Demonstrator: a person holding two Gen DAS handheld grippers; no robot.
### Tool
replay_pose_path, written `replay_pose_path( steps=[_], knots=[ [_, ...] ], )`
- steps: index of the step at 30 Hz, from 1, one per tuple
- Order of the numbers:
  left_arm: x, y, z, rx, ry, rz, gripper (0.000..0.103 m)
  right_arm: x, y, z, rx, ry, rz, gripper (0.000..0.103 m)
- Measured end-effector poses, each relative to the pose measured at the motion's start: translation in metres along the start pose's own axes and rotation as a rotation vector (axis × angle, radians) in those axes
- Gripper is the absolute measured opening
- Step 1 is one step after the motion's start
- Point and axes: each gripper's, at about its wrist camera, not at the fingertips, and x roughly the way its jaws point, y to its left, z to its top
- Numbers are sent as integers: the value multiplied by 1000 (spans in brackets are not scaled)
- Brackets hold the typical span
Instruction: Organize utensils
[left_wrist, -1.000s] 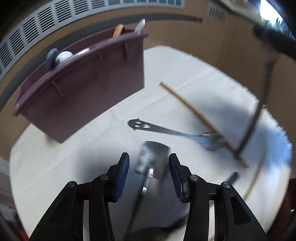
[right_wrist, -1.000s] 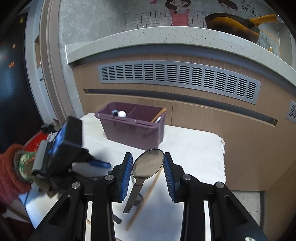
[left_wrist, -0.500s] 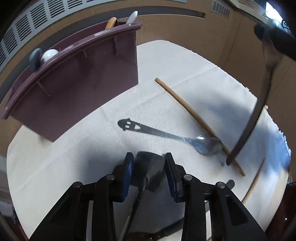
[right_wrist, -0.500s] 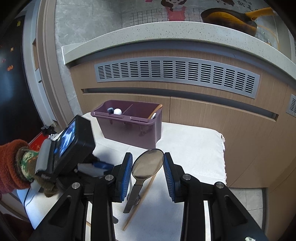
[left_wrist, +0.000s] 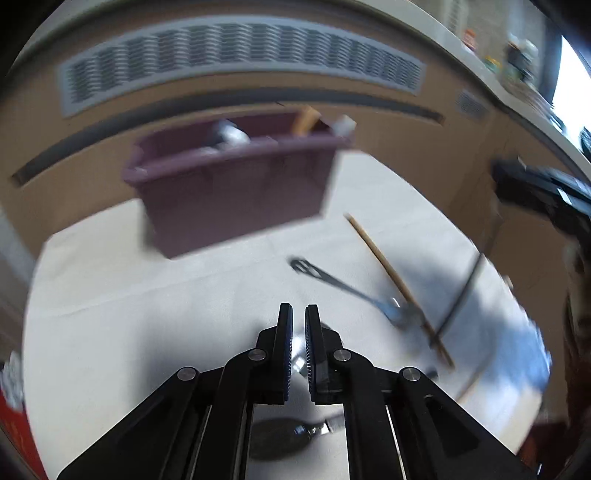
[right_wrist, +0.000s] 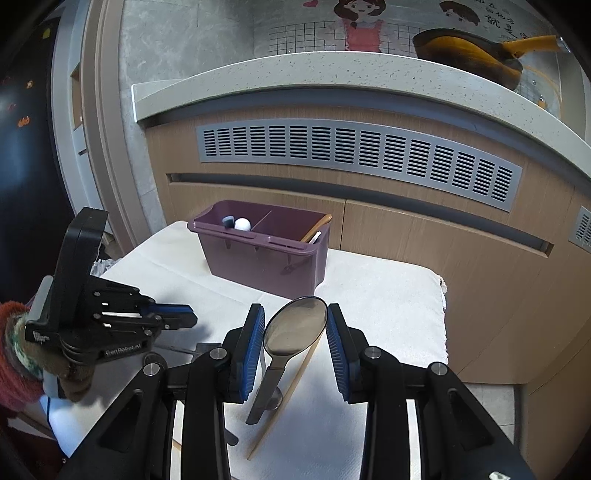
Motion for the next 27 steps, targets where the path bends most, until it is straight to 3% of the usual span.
replay_pose_path(
  steps=[2, 4, 9, 10, 13, 16, 17, 23, 27],
  knots=[
    [12, -8, -5, 106, 48, -89, 26, 4, 1, -2, 2, 18, 3, 32],
    [22, -15, -6, 206, 84, -91, 42, 7, 1, -4, -4, 27, 1, 32],
    [52, -15, -1, 321, 181, 57, 44, 6, 1, -7, -9, 27, 3, 32],
    [55, -13, 1, 322, 180, 65, 49, 7, 1, -7, -10, 28, 2, 32],
    [63, 1, 11, 262, 177, 103, 50, 8, -1, -7, -3, 27, 5, 32],
    [68, 20, 15, 110, 199, 62, 48, 10, -4, -7, 8, 27, 7, 32],
    [67, 19, 14, 100, 204, 66, 48, 10, -4, -7, 11, 27, 8, 32],
    [71, 17, 18, -30, 256, 136, 47, 13, -6, -6, 25, 22, 10, 32],
    [73, 4, 19, -67, 214, 192, 34, 17, -3, -5, 32, 17, -17, 32]
  ],
)
